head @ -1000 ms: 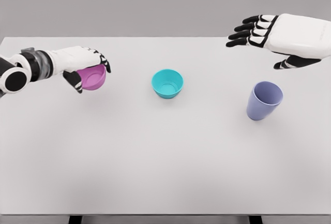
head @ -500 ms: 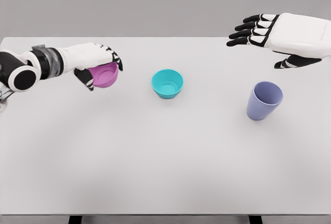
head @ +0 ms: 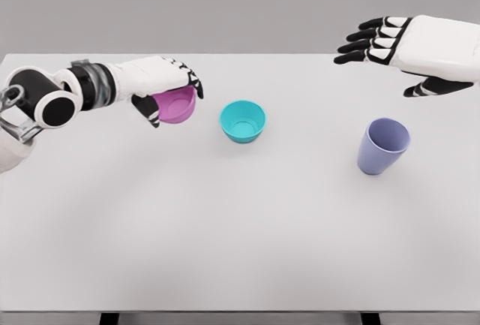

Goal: Stacking bowl and cup with both arms

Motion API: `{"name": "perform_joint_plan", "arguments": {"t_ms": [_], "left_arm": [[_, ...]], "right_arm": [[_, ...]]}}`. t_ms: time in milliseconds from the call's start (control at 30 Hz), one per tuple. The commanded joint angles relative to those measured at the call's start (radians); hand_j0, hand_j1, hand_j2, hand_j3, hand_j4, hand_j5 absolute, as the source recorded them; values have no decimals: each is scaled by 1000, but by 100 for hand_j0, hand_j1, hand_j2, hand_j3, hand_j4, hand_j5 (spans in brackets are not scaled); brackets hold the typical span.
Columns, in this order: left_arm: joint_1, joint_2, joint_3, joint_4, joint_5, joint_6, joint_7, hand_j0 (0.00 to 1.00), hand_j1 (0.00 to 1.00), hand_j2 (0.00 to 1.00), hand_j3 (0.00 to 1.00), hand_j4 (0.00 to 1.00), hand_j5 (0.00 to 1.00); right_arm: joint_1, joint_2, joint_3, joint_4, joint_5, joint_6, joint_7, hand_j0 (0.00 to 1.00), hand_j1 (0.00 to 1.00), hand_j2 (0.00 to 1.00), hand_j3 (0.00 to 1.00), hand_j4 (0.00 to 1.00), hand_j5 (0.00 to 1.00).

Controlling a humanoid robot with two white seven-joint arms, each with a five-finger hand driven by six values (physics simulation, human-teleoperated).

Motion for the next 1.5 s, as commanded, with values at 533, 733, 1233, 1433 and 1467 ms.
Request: {"name": "perform_joint_plan", "arguments": {"t_ms": [533, 733, 1233, 1433, 1467], "left_arm": [[-6, -95, -4, 0, -10, 1, 1, 70, 70, 70, 70, 70, 70], [-14, -132, -10, 8, -11, 3, 1, 70, 70, 70, 70, 70, 70], [-12, -197, -16, 28, -51, 4, 1, 69, 69, 69, 69, 69, 69], [-12, -235, -17, 63, -64, 4, 1, 69, 69, 69, 69, 69, 69], [-12, -244, -19, 69, -64, 4, 1, 69, 69, 69, 69, 69, 69]], "right_arm": [[52, -25, -71, 1, -37, 3, -1, 100, 100, 100, 100, 100, 100], [55, -232, -65, 0, -43, 3, -1, 100, 100, 100, 100, 100, 100], [-40, -245, 242, 0, -31, 3, -1, 100, 100, 100, 100, 100, 100], [-49, -211, 243, -2, -31, 3, -1, 100, 100, 100, 100, 100, 100], [-51, -208, 245, 0, -30, 3, -1, 100, 100, 100, 100, 100, 100]]}}
